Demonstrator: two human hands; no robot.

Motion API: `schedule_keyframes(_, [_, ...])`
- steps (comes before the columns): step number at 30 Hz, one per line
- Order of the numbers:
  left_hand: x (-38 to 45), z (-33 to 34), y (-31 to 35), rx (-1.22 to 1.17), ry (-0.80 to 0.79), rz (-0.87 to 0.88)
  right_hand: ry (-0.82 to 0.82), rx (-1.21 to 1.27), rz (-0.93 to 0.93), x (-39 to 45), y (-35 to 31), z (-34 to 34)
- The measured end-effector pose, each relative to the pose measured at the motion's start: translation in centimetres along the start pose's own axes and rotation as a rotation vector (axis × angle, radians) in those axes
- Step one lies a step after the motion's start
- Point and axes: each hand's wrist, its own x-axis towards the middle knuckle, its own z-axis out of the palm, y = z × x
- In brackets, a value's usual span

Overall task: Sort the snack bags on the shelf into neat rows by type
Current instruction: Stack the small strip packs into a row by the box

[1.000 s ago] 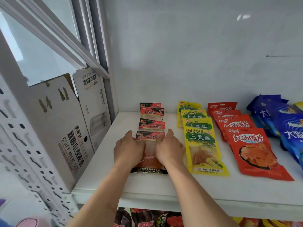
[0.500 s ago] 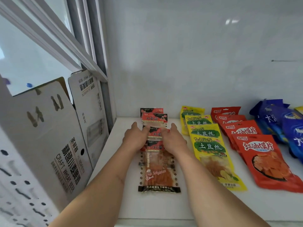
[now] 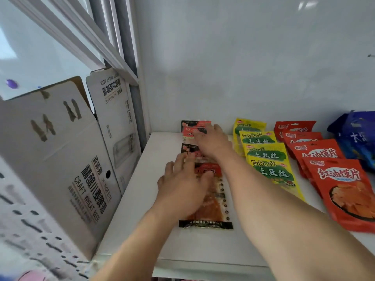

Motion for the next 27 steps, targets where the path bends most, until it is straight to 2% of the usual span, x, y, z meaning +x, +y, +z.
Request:
schedule_keyframes(3, [-3.0, 1.7, 0.3, 0.164, -0.076, 0.035, -0.080, -0.077, -0.011, 1.1, -0.3, 0.4])
schedule_keyframes(8, [-3.2, 2.4, -0.2, 0.314, -0.067, 0.029, -0.120, -0.125, -0.027, 3.3, -0.3, -0.2])
schedule_keyframes(16, [-0.5, 2.2, -0.7, 0.348, -0.048, 0.045, -0.161, 0.025, -0.074, 4.7, -0.8, -0.1])
schedule_keyframes(27, [2.9, 2.5, -1.5, 0.274, -0.020, 0.065, -0.143, -0.047, -0.125, 5.4, 0.7, 1.8])
